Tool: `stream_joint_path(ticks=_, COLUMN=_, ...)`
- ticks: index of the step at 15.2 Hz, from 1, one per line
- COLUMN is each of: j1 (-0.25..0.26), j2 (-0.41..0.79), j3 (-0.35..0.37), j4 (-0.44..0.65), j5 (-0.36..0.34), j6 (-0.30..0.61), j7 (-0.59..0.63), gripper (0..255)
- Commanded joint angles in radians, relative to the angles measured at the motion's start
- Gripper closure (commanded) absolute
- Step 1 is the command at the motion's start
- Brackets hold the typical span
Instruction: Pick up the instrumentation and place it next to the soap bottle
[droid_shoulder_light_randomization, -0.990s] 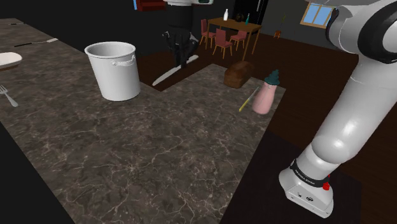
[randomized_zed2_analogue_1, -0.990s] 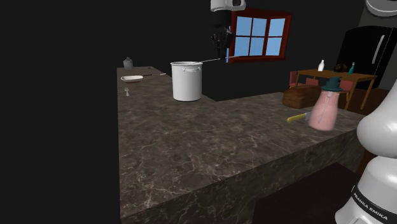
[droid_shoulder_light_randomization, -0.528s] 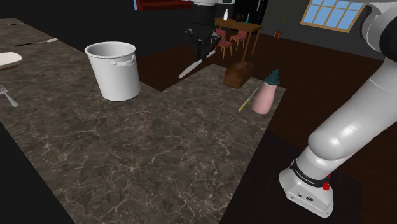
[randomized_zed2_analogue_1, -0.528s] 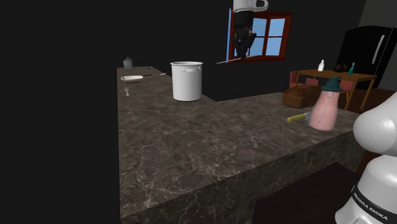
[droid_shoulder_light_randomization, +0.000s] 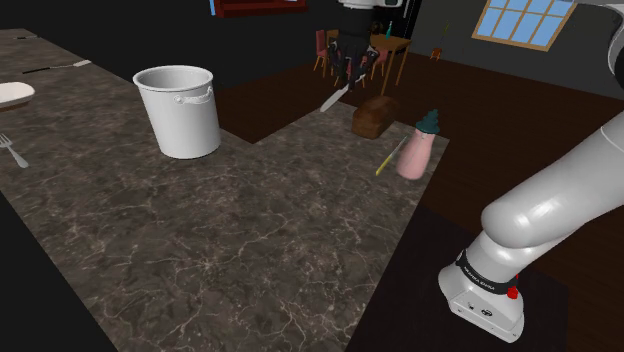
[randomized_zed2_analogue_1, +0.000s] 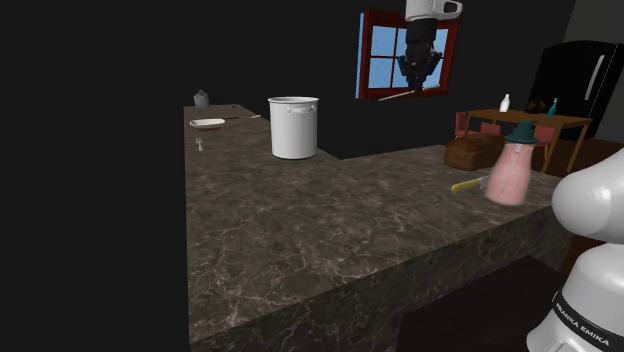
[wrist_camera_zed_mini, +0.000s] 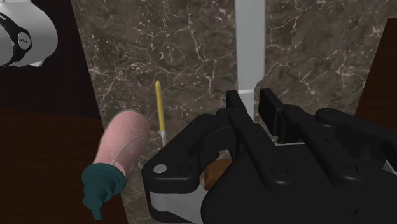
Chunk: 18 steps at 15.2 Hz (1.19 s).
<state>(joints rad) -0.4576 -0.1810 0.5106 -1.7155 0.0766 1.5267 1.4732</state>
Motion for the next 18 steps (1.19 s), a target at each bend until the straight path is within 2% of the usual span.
stream_joint_path(ticks=1, j1=-0.017, j2=-0.024, j3=-0.033, j4=-0.021, j5=0.005, j6=-0.002, j7=-0.054, gripper=255)
stream_joint_path(ticks=10, j1=-0.103, j2=-0.042, j3=-0.179, j4=-0.054, j5=-0.024, j6=0.005, j7=-0.285, gripper=255)
stream_joint_path(ticks=18, j1=-0.100, j2=-0.065, j3=-0.179, j4=-0.185, j5=-0.016, j6=0.114, j7=-0.290, gripper=255)
